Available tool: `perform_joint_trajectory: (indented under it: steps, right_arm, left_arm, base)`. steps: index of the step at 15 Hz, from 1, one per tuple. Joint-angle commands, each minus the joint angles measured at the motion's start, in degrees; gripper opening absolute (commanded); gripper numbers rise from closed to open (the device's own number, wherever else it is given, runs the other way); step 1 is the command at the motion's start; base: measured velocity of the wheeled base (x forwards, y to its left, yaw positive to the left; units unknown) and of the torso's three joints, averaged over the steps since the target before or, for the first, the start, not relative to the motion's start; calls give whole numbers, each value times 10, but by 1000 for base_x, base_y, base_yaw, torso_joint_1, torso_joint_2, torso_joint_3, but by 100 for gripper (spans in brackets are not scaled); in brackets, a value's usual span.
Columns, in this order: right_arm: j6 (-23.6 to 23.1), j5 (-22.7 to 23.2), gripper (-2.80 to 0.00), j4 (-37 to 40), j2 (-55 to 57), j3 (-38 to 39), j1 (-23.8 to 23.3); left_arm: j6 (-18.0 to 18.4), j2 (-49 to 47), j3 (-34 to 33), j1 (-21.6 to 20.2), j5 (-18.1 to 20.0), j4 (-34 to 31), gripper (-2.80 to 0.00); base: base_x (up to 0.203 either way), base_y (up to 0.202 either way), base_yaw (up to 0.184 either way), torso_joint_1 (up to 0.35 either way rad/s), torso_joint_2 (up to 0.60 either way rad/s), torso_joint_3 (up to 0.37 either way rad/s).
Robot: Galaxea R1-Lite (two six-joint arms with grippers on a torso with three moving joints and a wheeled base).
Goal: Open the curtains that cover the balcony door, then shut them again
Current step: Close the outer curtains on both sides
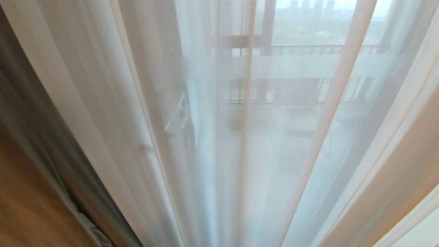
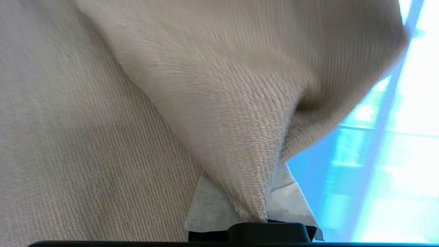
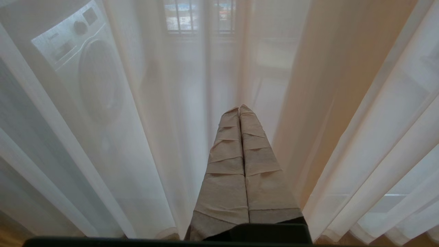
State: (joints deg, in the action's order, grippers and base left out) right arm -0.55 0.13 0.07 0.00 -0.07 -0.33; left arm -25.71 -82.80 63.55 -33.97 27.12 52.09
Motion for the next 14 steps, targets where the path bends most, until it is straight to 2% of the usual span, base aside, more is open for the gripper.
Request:
perform_joint_trajectory:
  steps: [1, 5, 14]
  right_arm:
    - [-1, 0, -280, 0, 1, 0, 0]
    - [-1, 0, -280, 0, 1, 0, 0]
    - [0, 0, -280, 0, 1, 0, 0]
  left_arm:
    - [-1, 7, -6, 43, 0, 3, -280]
    - [0, 12, -11, 98, -4, 2, -280]
    - [1, 11, -12, 152, -4, -1, -280]
  base:
    - [0, 0, 0, 0, 0, 0]
    - [0, 0, 0, 0, 0, 0]
    - [0, 0, 0, 0, 0, 0]
